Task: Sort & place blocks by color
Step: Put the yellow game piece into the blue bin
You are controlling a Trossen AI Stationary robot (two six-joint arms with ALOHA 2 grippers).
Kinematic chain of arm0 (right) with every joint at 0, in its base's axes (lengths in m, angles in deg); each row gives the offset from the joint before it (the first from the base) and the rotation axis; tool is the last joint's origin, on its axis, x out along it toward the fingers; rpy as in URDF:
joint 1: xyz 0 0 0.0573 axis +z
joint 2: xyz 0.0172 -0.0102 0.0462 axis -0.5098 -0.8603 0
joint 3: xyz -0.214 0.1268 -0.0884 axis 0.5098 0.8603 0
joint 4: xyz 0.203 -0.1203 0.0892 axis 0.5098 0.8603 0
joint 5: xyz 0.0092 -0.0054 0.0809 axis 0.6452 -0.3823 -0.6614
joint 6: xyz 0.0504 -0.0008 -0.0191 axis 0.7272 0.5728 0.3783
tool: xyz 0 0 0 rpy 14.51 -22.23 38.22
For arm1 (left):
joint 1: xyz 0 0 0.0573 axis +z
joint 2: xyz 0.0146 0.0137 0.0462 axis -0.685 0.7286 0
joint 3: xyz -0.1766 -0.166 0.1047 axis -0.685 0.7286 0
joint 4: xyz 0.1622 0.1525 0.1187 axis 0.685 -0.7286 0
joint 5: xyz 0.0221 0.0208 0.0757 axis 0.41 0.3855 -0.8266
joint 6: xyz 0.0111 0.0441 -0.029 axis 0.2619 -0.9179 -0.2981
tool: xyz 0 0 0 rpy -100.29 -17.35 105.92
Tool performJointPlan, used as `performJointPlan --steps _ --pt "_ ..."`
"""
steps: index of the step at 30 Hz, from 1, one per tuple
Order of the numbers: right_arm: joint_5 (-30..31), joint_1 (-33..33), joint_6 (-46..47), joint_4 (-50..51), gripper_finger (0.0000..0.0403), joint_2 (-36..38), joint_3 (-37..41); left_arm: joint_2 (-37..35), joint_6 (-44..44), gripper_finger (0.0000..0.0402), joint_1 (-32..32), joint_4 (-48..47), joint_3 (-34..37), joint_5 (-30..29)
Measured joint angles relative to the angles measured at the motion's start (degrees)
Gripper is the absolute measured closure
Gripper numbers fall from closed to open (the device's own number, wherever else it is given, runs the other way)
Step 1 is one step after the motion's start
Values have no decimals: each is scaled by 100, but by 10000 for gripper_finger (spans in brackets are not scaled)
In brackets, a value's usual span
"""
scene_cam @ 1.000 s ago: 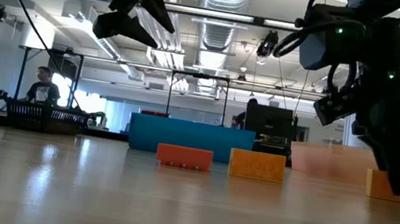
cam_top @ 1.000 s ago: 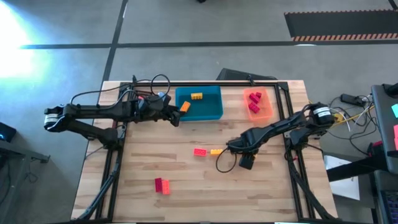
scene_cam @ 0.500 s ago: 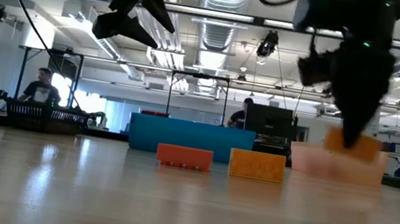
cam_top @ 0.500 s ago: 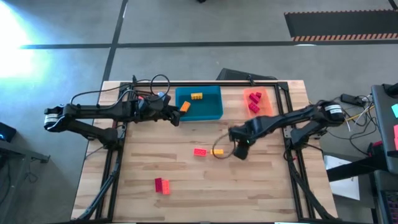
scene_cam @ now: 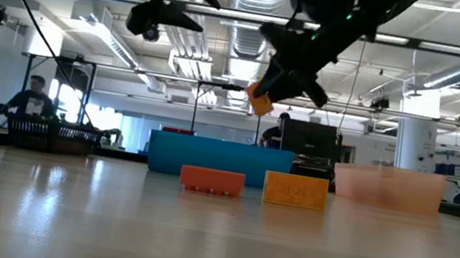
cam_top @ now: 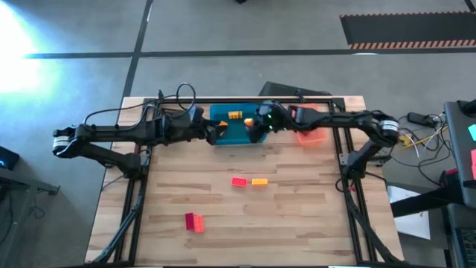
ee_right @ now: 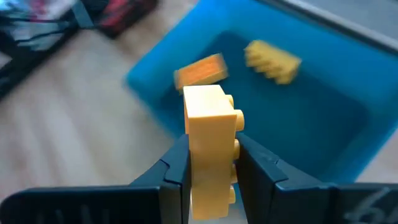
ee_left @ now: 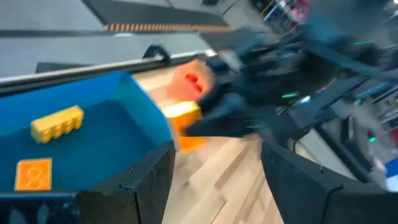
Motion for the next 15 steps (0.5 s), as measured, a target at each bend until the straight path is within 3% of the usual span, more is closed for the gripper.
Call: performJointPlan --steps 5,11,15 --pt "123 -477 -147 180 323 -735 -505 0 22 178 0 197 0 -23" --pt "119 -718 -273 648 238 -1256 -1164 0 193 178 -2 186 0 -21" --pt "123 -725 -523 877 217 -1400 -1445 -1 304 178 -2 183 0 -3"
